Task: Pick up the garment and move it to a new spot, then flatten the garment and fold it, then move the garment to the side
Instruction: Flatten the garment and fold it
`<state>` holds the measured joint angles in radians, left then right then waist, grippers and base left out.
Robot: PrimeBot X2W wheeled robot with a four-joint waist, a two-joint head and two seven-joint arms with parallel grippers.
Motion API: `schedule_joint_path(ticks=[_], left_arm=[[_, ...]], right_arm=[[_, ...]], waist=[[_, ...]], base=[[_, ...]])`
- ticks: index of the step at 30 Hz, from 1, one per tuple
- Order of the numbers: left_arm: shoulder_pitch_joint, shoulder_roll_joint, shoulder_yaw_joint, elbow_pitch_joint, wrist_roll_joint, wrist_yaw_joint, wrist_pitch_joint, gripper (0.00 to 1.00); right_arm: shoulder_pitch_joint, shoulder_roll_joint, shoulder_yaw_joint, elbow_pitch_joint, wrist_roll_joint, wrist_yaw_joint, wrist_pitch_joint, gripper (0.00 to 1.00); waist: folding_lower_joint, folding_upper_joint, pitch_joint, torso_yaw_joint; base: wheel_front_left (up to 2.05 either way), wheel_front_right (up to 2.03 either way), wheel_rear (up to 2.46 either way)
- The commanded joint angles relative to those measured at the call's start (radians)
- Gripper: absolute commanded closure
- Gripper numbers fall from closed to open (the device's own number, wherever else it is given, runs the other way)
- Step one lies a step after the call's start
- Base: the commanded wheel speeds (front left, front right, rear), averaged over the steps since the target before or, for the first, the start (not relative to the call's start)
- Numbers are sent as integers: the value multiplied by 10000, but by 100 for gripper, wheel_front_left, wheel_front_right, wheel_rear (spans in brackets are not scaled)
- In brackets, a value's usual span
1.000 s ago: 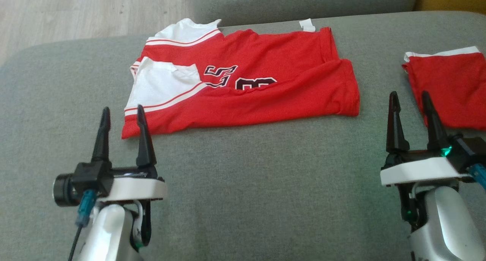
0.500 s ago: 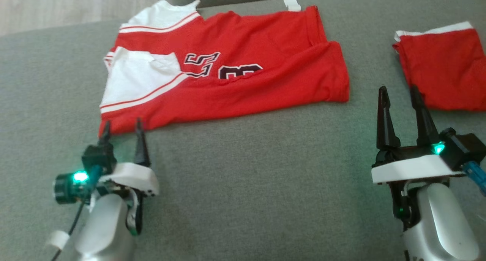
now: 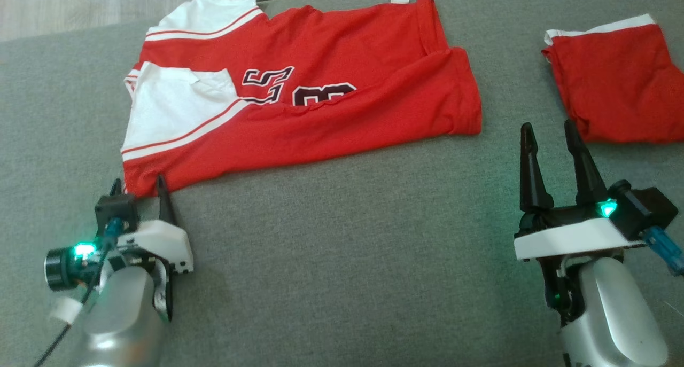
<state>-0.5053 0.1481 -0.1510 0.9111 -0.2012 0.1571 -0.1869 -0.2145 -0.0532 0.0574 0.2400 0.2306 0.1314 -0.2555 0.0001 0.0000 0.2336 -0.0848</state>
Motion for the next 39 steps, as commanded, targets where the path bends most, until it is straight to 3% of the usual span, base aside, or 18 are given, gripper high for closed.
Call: schedule_joint_path(ticks=[1, 9, 10, 11, 12, 17, 21, 30, 39], left_arm=[[-371, 385, 295, 9, -15, -46, 67, 0], [-824, 550, -32, 872, 35, -439, 592, 0], [-862, 566, -72, 960, 44, -476, 639, 49], [-894, 574, -74, 1041, 9, -528, 671, 83], [-926, 570, -58, 1098, -44, -581, 658, 100], [-1109, 430, 41, 976, -318, -846, 11, 100], [-1192, 131, 95, 17, -525, -1219, -647, 100], [-695, -119, -265, -2656, -9, -1470, -745, 100], [-558, -239, -632, -3413, 333, -1544, -747, 100]], right_arm=[[-160, 29, 260, -360, 91, -7, -62, 0], [-158, 29, 281, -455, 121, -7, -62, 0], [-157, 29, 274, -454, 122, -7, -62, 0], [-162, 29, 274, -456, 122, -7, -62, 0], [-170, 29, 266, -469, 114, -7, -62, 0], [-141, 29, 264, -449, -119, -7, -62, 0], [-205, 30, 214, 11, -490, -7, -62, 0], [-1671, 30, -428, 2104, -1170, -7, 1348, 0], [-3407, 30, -884, 4559, -750, -7, 2500, 0]], waist=[[-1, 0, 35, -29], [-1, 0, 144, -91], [-1, 0, 133, -87], [-1, 0, 123, -81], [-1, 0, 109, -67], [-1, 0, -49, 65], [-1, 0, -243, 312], [-1, 0, -114, 859], [-1, 0, 253, 1241]], base=[[0, 0, 0], [0, 0, 0], [0, 0, 0], [0, 0, 0], [0, 0, 0], [0, 0, 0], [0, 0, 0], [0, 0, 0], [0, 0, 0]])
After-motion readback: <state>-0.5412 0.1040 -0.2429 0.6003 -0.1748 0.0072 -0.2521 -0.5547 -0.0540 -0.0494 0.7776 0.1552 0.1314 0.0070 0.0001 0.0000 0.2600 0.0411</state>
